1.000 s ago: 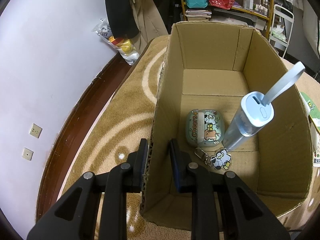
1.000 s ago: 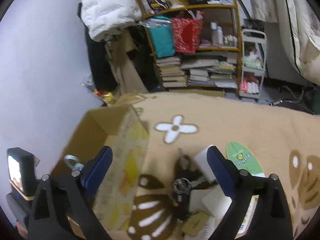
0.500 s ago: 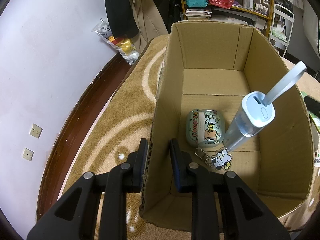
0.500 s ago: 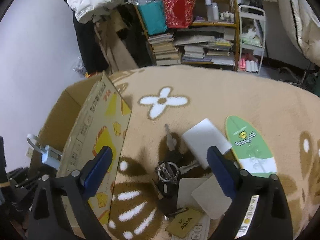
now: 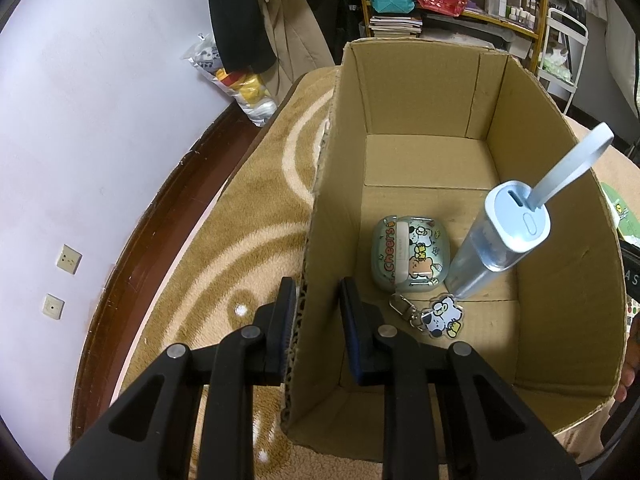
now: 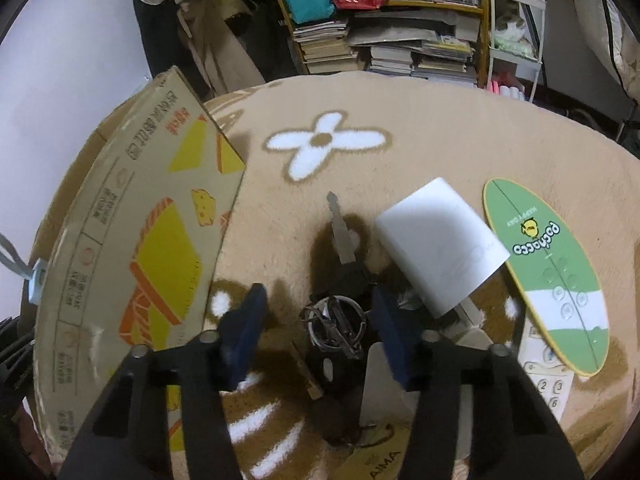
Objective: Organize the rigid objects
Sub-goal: 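Move the right gripper to the keys and scissors bundle and close on it, then lift the keys with the right gripper and carry them over the box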
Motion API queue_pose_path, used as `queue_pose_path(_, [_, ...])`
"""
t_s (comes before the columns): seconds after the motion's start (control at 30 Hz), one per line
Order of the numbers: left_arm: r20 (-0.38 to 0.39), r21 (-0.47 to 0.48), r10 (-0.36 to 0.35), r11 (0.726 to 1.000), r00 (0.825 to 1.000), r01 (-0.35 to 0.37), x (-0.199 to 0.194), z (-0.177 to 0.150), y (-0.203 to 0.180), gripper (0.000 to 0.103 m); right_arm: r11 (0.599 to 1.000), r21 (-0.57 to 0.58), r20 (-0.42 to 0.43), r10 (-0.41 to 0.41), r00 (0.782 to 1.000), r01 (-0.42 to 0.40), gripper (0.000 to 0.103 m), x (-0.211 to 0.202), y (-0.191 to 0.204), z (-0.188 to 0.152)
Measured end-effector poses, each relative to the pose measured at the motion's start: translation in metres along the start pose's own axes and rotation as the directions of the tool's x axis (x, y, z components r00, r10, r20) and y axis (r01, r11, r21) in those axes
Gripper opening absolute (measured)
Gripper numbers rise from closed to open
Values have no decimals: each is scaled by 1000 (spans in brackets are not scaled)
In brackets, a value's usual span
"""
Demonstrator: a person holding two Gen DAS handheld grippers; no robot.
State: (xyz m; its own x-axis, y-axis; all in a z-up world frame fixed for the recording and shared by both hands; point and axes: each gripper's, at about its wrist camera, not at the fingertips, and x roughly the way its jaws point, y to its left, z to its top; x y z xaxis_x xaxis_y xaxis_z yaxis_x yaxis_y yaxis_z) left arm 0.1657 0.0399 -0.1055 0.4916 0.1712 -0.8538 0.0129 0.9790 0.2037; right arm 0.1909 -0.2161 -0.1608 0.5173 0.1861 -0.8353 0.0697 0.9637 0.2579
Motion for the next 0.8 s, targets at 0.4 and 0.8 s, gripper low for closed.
queue_pose_path(0.4, [-2, 0, 1, 1000, 1000, -1, -1, 0, -1, 22, 1000, -3, 2, -15, 1000, 15, 12, -3, -3, -2])
queue_pose_path(0.8, [0, 0, 3, 1000, 1000, -3, -1, 0, 0, 22, 999, 12, 116, 31, 993, -33, 12, -33, 6, 10])
